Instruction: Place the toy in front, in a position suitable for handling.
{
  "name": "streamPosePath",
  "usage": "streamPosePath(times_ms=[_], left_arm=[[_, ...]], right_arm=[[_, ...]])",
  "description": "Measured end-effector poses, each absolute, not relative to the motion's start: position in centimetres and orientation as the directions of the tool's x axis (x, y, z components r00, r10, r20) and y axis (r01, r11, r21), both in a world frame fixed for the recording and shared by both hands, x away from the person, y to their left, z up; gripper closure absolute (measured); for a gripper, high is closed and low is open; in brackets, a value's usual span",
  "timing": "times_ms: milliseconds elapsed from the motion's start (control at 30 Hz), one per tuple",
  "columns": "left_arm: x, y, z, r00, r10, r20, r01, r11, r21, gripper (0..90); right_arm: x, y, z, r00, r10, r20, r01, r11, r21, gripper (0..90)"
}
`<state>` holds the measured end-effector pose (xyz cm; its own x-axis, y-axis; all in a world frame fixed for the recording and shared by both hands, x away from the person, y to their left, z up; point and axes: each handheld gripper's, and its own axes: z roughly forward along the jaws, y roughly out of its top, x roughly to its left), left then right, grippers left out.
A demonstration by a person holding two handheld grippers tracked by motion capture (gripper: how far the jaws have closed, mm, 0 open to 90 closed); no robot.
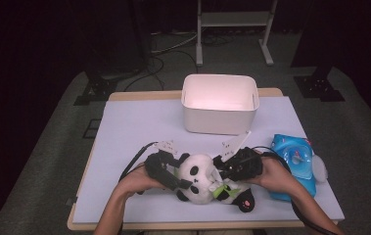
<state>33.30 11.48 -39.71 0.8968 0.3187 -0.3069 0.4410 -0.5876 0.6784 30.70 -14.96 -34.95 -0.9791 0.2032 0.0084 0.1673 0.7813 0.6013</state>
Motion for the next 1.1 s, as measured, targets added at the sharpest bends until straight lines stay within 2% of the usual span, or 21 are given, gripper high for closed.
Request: streamPosePath(times_ms=[100, 300, 400, 800, 933, 1100], left_arm=[[33.6, 11.0, -40.0, 0.895, 0.295, -0.335, 0.446, -0.593, 0.671, 4.6], [33.5, 11.1, -39.8, 0.910, 0.289, -0.298, 0.415, -0.582, 0.700, 19.1], [33.3, 11.2, -39.3, 0.917, 0.296, -0.268, 0.395, -0.573, 0.719, 22.4], [32.2, 10.2, -37.2, 0.949, 0.280, -0.149, 0.294, -0.600, 0.744, 24.1], [32.1, 10.3, -37.2, 0.946, 0.288, -0.151, 0.301, -0.601, 0.740, 24.1], [32.1, 10.5, -37.4, 0.944, 0.290, -0.155, 0.305, -0.593, 0.745, 24.0]], right_arm=[[30.4, -15.2, -34.9, -0.979, 0.203, 0.011, 0.169, 0.782, 0.600, 83.6], [30.6, -14.5, -34.5, -0.974, 0.226, -0.011, 0.177, 0.794, 0.581, 83.7], [30.9, -14.0, -34.0, -0.973, 0.231, -0.017, 0.177, 0.790, 0.587, 83.7], [33.6, -10.8, -30.8, -0.977, 0.213, -0.002, 0.164, 0.761, 0.628, 83.5], [34.5, -9.7, -30.7, -0.980, 0.198, 0.003, 0.158, 0.773, 0.615, 83.4], [34.9, -10.5, -30.8, -0.974, 0.224, 0.014, 0.186, 0.771, 0.609, 83.4]])
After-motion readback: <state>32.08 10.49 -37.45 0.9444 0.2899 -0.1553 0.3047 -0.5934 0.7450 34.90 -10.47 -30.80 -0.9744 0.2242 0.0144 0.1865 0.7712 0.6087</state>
